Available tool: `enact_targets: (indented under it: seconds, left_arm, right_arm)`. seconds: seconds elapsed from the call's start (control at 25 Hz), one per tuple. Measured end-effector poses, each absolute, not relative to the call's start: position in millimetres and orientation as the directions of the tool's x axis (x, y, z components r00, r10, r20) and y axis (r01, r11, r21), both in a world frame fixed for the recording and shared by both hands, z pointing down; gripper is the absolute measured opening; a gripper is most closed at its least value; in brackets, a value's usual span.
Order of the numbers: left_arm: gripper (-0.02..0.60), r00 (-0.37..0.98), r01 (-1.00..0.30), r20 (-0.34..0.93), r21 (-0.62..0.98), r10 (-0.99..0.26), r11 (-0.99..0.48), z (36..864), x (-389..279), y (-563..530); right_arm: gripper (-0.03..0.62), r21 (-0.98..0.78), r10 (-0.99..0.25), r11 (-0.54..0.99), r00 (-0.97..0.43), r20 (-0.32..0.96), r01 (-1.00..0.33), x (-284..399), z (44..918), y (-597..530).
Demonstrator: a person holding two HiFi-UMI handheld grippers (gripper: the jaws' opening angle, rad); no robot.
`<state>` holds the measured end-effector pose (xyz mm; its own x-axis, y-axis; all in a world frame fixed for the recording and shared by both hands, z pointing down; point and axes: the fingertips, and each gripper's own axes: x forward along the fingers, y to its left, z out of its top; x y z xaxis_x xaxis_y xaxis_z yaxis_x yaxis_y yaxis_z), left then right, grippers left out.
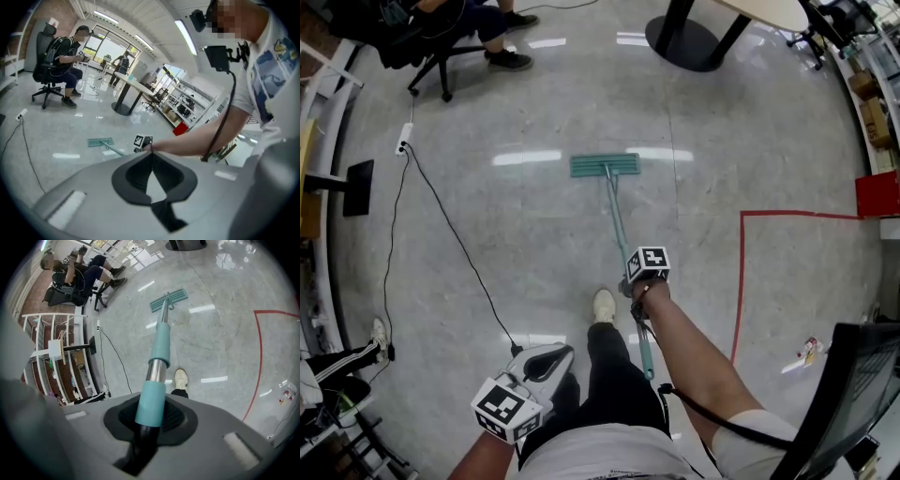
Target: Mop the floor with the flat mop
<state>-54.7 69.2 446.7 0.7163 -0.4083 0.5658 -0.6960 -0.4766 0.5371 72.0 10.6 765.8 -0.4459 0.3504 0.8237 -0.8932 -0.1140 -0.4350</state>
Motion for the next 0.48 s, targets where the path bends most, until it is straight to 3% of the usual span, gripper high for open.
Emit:
enact_targets:
  seconds: [0.48]
  left_arm:
    - [0.005, 0.695, -0.718, 0.582, 0.541, -0.422, -0.438, 447, -55, 54]
  right_arm:
    - [0.058, -0.414, 0.334, -0.075, -0.414, 0.847, -0.907, 91, 772, -77]
